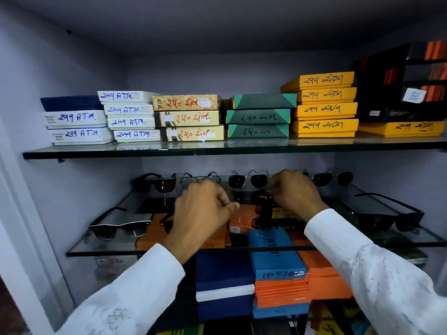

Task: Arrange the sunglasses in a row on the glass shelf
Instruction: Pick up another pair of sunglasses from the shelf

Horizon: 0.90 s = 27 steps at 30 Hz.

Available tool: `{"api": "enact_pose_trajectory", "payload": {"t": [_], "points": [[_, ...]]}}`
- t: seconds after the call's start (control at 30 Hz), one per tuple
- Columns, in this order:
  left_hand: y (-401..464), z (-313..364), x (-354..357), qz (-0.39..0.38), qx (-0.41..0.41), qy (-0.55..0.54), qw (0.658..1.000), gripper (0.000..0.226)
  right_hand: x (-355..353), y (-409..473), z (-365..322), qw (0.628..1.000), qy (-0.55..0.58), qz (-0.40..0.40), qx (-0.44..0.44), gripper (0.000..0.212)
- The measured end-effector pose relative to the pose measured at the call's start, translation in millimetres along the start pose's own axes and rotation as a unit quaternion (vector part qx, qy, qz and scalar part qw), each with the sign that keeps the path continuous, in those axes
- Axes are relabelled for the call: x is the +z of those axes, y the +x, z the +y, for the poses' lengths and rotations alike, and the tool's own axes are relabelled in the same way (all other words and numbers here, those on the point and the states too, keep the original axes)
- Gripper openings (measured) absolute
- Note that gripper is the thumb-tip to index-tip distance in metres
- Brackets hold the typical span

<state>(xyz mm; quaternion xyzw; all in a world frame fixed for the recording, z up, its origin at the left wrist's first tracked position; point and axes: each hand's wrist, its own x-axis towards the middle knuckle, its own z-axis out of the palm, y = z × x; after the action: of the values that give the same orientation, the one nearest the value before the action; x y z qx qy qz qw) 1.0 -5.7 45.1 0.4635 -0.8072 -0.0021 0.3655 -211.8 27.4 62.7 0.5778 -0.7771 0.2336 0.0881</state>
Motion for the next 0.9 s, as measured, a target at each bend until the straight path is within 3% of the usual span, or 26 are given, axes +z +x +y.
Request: {"api": "enact_pose_trajectory", "payload": {"t": [0.1, 0.23, 0.6, 0.7, 0.9], "points": [[-2, 31, 27, -0.042, 0.014, -0.006, 0.999, 0.034, 9, -1, 16, 0.991, -0.028, -0.088, -0.094, 0.046], [-2, 52, 54, -0.064, 0.029, 0.025, 0.997, 0.041, 21, -4, 26, 0.977, -0.071, -0.120, -0.164, 0.042], [-8, 60, 67, -0.074, 0.019, -0.042, 0.996, 0.031, 16, -3, 49, 0.982, -0.070, -0.056, -0.166, 0.040], [-8, 60, 65, -0.054, 0.024, -0.040, 0.997, 0.018, 13, -3, 51, 0.982, -0.057, -0.041, -0.176, 0.035], [1, 49, 48, -0.038, 0.049, -0.021, 0.998, 0.017, 0, -1, 54, 0.988, 0.082, -0.019, -0.128, 0.025]]}}
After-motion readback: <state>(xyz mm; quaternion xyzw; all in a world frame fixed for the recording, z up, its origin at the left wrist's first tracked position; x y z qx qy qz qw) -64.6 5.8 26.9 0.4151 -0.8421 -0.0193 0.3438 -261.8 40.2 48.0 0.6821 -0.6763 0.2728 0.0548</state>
